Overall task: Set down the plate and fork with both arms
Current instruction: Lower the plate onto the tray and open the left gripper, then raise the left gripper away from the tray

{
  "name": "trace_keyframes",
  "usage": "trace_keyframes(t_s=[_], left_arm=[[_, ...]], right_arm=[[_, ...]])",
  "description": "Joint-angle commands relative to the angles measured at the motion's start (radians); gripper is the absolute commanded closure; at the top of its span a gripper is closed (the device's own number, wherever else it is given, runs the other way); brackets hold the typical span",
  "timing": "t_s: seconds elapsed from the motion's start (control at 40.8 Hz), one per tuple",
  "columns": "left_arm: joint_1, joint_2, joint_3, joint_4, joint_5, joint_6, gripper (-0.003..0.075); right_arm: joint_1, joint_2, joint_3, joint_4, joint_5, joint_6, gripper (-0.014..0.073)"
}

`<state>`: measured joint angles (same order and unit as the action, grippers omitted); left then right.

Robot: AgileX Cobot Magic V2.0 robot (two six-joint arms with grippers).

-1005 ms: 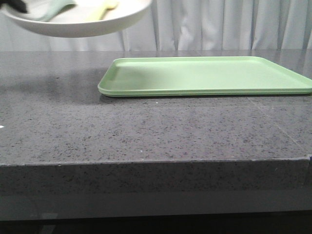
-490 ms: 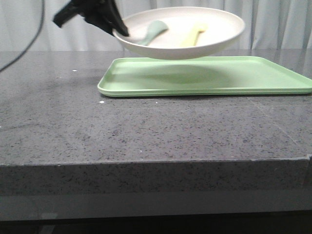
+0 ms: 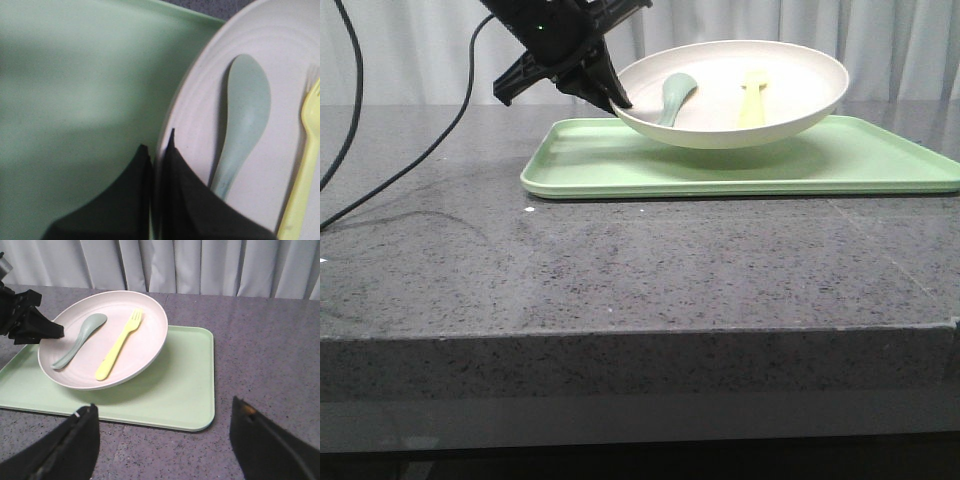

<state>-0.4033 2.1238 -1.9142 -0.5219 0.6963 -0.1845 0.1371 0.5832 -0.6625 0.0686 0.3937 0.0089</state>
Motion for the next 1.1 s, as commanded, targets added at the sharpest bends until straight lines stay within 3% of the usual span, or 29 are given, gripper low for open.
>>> trace_keyframes(t_s=[0.0, 0.172, 0.417, 0.735, 0.931, 1.078], left_arm=[[-0.022, -0.053, -0.037, -0.046, -0.074, -0.028, 0.0737], [-0.027, -0.042, -0.037, -0.04, -0.056, -0.032, 0.0724], [-0.03, -0.042, -0.037, 0.043, -0.02, -0.077, 0.0631], [-0.036, -0.042, -0.037, 0.092, -0.009, -0.107, 0.0619], [-0.036, -0.067, -0.04, 0.093, 0.033, -0.099, 0.0475], [-0.036, -0.128, -0.04, 0.194, 0.036, -0.098, 0.0467]], right_arm=[[0.0, 0.006, -0.039, -0.006, -0.083, -0.009, 0.0028], [0.0, 0.006, -0.039, -0.006, -0.083, -0.009, 0.0028], [0.0, 0.006, -0.039, -0.006, -0.084, -0.009, 0.0028], [0.0, 0.006, -0.039, -0.006, -0.091, -0.009, 0.0028], [0.0, 0.006, -0.039, -0.006, -0.091, -0.009, 0.0028], [0.0, 0.006, -0.039, -0.006, -0.091, -0.009, 0.0028]])
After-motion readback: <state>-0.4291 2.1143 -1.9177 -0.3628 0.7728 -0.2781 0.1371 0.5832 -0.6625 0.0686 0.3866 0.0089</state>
